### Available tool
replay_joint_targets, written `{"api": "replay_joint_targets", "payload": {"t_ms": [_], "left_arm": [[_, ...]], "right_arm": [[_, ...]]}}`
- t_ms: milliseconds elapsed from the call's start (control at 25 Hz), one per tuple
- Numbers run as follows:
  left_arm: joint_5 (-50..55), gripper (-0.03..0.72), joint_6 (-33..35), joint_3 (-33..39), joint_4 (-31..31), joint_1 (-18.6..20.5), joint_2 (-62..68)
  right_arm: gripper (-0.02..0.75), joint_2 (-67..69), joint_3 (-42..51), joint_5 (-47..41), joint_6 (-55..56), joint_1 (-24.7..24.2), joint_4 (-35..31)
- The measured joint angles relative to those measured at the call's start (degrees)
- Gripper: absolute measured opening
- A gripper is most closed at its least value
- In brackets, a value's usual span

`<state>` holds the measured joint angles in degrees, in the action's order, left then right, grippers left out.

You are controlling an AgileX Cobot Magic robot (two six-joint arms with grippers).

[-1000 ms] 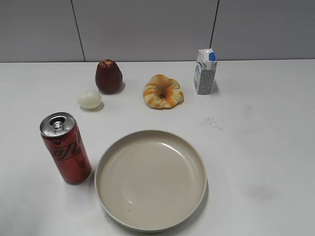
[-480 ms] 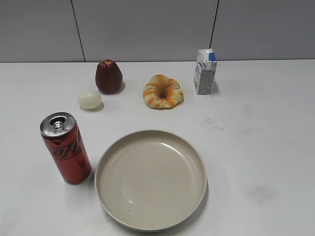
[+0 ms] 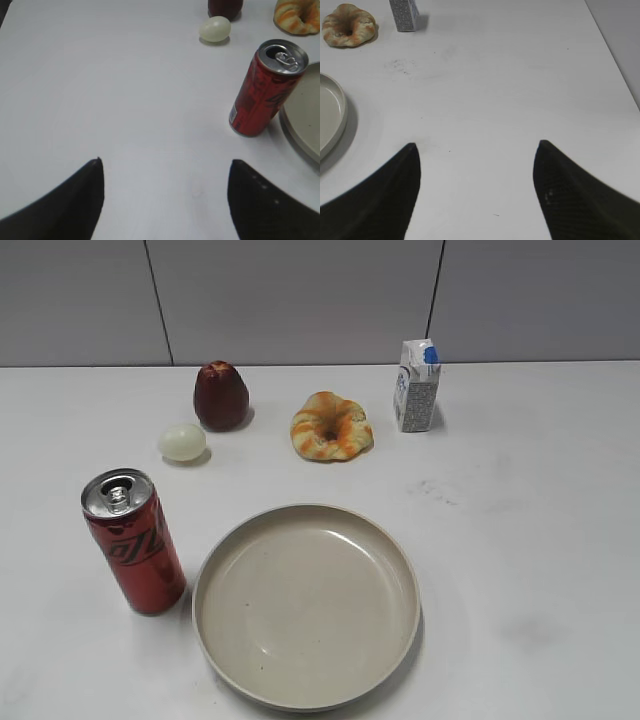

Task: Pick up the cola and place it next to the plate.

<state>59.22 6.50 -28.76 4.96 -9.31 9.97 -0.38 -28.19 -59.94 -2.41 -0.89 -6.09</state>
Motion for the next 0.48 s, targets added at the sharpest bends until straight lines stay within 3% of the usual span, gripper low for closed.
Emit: {"api": "replay_joint_targets", "payload": {"t_ms": [200,480], "left_arm": [[0.0,0.581,-0.02,0.0,0.0,0.52,-1.07],[0.0,0.554,-0.02,0.0,0.0,5.32,-7.9]], "right_arm": [[0.536,0.0,0.0,0.0,0.0,0.0,0.0],[0.536,0.0,0.0,0.0,0.0,0.0,0.0]]}}
